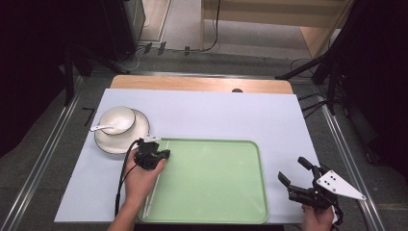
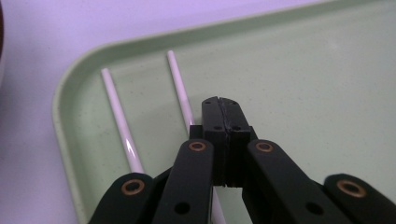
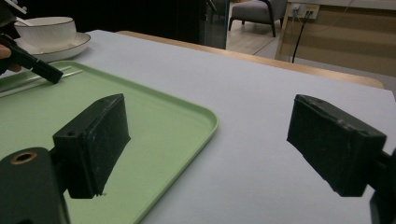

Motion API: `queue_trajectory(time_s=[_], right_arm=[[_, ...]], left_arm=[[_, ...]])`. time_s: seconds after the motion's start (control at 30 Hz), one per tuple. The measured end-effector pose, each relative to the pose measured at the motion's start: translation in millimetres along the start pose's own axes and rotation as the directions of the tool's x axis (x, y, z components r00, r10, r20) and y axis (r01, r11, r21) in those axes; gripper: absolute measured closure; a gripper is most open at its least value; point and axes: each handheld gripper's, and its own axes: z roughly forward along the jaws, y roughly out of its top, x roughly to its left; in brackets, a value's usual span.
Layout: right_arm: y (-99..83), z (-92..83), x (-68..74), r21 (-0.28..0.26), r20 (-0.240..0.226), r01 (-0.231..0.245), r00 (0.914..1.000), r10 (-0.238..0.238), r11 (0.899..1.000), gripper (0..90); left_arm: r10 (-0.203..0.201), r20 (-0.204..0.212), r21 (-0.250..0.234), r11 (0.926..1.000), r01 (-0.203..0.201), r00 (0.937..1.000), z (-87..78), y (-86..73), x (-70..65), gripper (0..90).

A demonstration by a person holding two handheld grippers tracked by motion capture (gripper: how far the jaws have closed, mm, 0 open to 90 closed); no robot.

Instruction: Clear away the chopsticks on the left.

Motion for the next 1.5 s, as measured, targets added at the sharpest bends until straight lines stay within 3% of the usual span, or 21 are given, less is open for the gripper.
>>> queue_trajectory(time_s=[0.23, 0.6, 0.67, 0.73, 0.8, 0.87, 1.0, 1.13, 1.27, 1.37, 1.43, 1.5], right_arm=[[-0.1, 0.0, 0.4, 0.001, 0.002, -0.004, 1.0000, 0.004, 1.000, 12.8], [-0.1, 0.3, 0.3, 0.000, 0.001, -0.007, 1.0000, 0.007, 1.000, 12.8], [0.1, 0.2, 0.8, 0.001, 0.000, -0.006, 1.0000, 0.006, 1.000, 12.8], [0.3, -0.3, 1.0, -0.002, 0.001, -0.005, 1.0000, 0.005, 1.000, 12.8], [0.5, -0.7, 0.8, -0.002, -0.001, -0.007, 1.0000, 0.007, 1.000, 12.8], [0.3, -0.9, 0.1, -0.003, 0.001, -0.005, 1.0000, 0.005, 1.000, 12.8], [-0.4, -0.3, -0.8, 0.000, 0.002, -0.007, 1.0000, 0.007, 1.000, 12.8], [-0.5, -0.5, -0.8, 0.002, 0.001, -0.005, 1.0000, 0.005, 1.000, 12.8], [-0.6, -0.1, -0.2, 0.003, 0.002, -0.007, 1.0000, 0.007, 1.000, 12.8], [-0.3, 0.0, 1.0, 0.001, 0.005, -0.006, 1.0000, 0.006, 1.000, 12.8], [0.2, -0.4, 1.7, 0.001, 0.006, -0.006, 1.0000, 0.006, 1.000, 12.8], [0.6, -0.8, 2.1, 0.000, 0.008, -0.002, 1.0000, 0.002, 1.000, 12.8]], left_arm=[[-0.030, -0.023, -0.021, 0.9994, 0.029, 0.9993, 2.7, 4.7, 8.8, 90.0], [-0.047, -0.013, -0.020, 0.9987, 0.046, 0.9988, 2.3, 7.5, 17.4, 90.0], [-0.031, -0.014, -0.020, 0.9993, 0.031, 0.9994, 1.9, 7.2, 16.5, 90.0], [-0.012, -0.005, -0.018, 0.9998, 0.012, 0.9999, -1.3, 6.3, 15.6, 82.9], [-0.005, 0.025, -0.054, 0.9985, 0.007, 0.9997, -9.3, 4.6, 14.6, 80.2], [0.016, 0.026, -0.066, 0.9977, -0.014, 0.9995, -20.0, 1.4, 13.6, 81.4], [0.055, 0.028, -0.068, 0.9963, -0.053, 0.9981, -42.0, -18.7, 9.1, 89.8], [0.075, 0.031, -0.070, 0.9949, -0.073, 0.9967, -63.7, -46.9, 5.6, 90.0], [0.087, 0.037, -0.051, 0.9951, -0.085, 0.9955, -75.4, -74.2, -0.6, 90.0], [0.050, 0.060, -0.041, 0.9980, -0.048, 0.9969, -78.8, -92.4, -2.7, 90.0], [0.017, 0.097, -0.043, 0.9990, -0.013, 0.9952, -81.7, -100.6, -3.9, 90.0], [0.036, 0.088, -0.039, 0.9987, -0.033, 0.9955, -83.4, -105.2, -9.1, 90.0]])
